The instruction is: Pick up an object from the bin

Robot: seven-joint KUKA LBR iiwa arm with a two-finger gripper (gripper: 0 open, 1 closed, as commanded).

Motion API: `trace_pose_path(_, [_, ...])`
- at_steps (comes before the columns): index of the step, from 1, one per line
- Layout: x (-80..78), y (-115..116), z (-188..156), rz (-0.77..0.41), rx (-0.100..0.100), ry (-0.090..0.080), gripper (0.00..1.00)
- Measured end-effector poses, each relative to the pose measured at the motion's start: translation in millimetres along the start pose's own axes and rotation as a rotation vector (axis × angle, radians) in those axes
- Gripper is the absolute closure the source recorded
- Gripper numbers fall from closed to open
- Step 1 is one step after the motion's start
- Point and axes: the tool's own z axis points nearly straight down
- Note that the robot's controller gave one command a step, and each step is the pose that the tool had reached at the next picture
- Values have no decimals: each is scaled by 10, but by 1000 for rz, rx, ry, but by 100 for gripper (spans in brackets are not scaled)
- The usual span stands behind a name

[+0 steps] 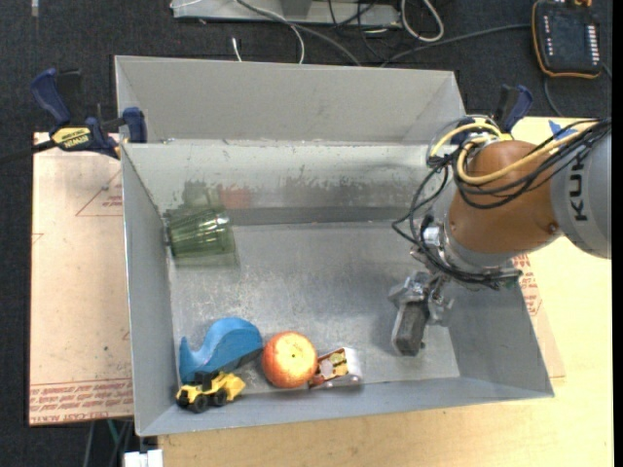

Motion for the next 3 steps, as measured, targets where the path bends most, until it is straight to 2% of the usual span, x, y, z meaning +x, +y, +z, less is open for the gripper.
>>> trace_pose_path(1, [3, 27, -309, 1, -9, 3, 100])
trace_pose_path(2, [-10, 2, -656, 2, 1, -2, 100])
trace_pose_path(3, [-19, -2, -765, 4, 3, -4, 100])
